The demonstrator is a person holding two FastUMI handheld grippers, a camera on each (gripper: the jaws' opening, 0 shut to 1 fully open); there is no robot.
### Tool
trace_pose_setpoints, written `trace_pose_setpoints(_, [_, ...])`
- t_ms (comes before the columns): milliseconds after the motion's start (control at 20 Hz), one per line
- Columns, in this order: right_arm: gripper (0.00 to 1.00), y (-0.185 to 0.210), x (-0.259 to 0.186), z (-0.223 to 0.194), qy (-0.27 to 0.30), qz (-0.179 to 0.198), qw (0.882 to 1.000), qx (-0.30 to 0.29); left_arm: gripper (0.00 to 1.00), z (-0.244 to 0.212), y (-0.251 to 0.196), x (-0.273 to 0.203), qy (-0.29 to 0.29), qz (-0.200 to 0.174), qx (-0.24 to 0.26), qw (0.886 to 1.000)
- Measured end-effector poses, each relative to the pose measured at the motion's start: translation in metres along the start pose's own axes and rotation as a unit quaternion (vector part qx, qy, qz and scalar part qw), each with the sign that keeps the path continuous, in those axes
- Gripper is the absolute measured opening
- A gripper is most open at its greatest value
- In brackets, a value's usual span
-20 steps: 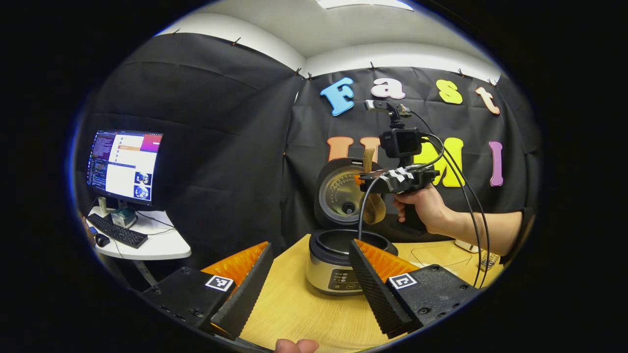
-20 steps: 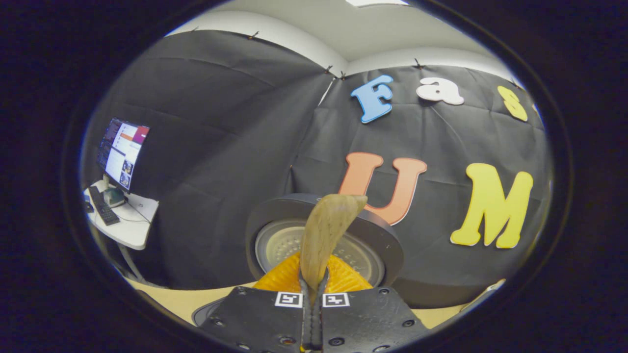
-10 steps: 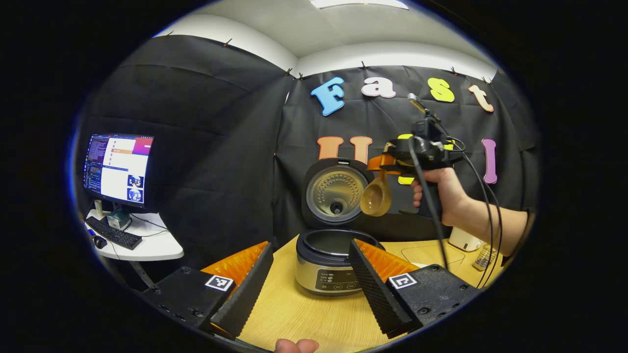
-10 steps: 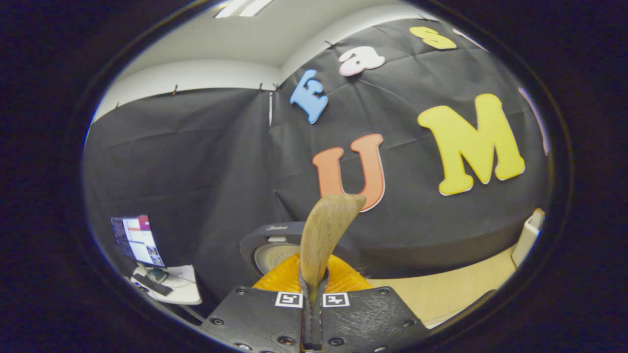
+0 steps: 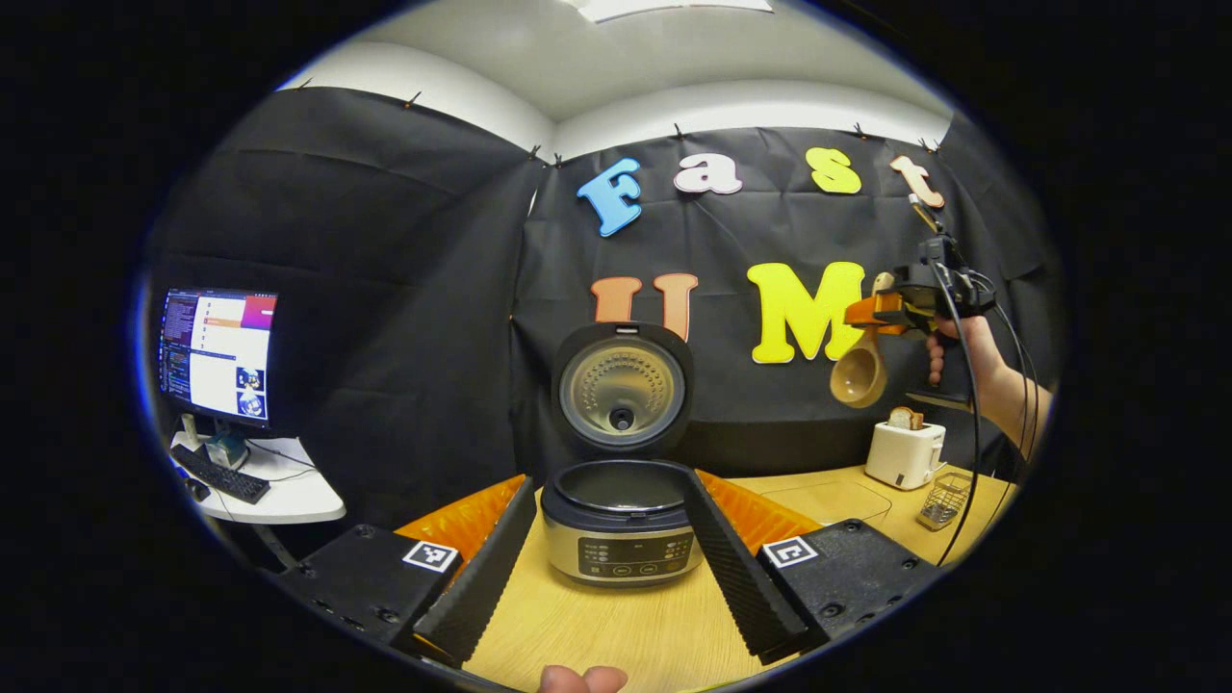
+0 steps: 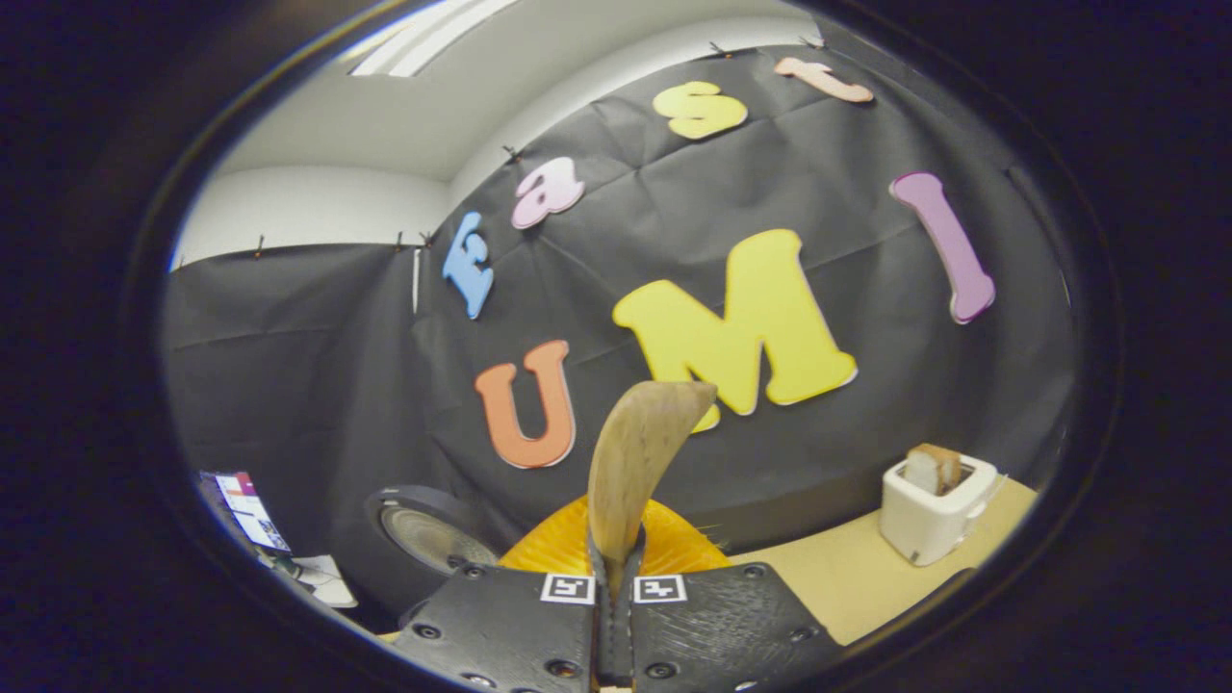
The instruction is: Close the left gripper, press the button to open the rice cooker; take a wooden spoon from the chopstick holder with the right hand, scoop a spoonful of rice and pour it into the rice cooker, then put the wooden spoon back into the chopstick holder.
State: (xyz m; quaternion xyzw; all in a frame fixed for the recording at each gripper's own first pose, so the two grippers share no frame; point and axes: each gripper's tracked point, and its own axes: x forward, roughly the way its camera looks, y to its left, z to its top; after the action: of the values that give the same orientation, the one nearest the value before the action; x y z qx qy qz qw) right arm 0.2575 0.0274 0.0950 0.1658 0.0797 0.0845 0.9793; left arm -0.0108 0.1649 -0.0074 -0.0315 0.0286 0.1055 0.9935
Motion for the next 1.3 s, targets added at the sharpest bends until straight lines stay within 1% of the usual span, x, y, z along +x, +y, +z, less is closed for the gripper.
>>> trace_pose_setpoints(100, [0.00,-0.045,-0.020,0.016,-0.008,-0.028,1.000,0.004,0.99,-0.003,-0.010,0.002,0.004,-0.006,0.002,1.000])
trace_pose_setpoints(200, [0.00,-0.090,-0.039,0.022,-0.012,-0.057,0.998,0.007,0.99,-0.008,-0.021,0.003,0.010,-0.015,0.000,1.000])
trace_pose_setpoints(300, [0.00,-0.130,-0.056,0.022,-0.010,-0.086,0.996,-0.007,0.99,-0.012,-0.033,0.003,0.020,-0.026,-0.006,0.999])
trace_pose_setpoints(400, [0.00,-0.162,-0.068,0.022,-0.010,-0.108,0.994,-0.008,1.00,-0.007,-0.047,0.002,0.014,-0.041,-0.006,0.999])
trace_pose_setpoints(450, [0.00,-0.176,-0.071,0.014,-0.006,-0.118,0.993,-0.008,0.98,-0.007,-0.050,0.002,0.012,-0.045,-0.005,0.999])
trace_pose_setpoints(500, [0.00,-0.188,-0.075,0.008,-0.001,-0.126,0.992,-0.010,0.99,-0.007,-0.052,0.002,0.012,-0.047,-0.003,0.999])
trace_pose_setpoints(700, [0.00,-0.227,-0.088,-0.019,0.013,-0.158,0.987,-0.025,0.99,-0.008,-0.051,0.003,0.011,-0.046,0.000,0.999])
trace_pose_setpoints(750, [0.02,-0.233,-0.090,-0.025,0.016,-0.163,0.986,-0.028,0.99,-0.008,-0.049,0.003,0.012,-0.045,-0.002,0.999])
trace_pose_setpoints(850, [0.00,-0.244,-0.093,-0.036,0.019,-0.173,0.984,-0.034,0.99,-0.007,-0.043,0.002,0.010,-0.041,-0.006,0.999])
trace_pose_setpoints(1050, [0.00,-0.266,-0.097,-0.058,0.015,-0.197,0.979,-0.052,0.99,-0.001,-0.034,0.001,0.006,-0.033,-0.010,0.999])
trace_pose_setpoints(1300, [0.00,-0.295,-0.096,-0.088,0.019,-0.222,0.974,-0.052,0.99,0.004,-0.028,-0.002,-0.003,-0.028,-0.006,1.000])
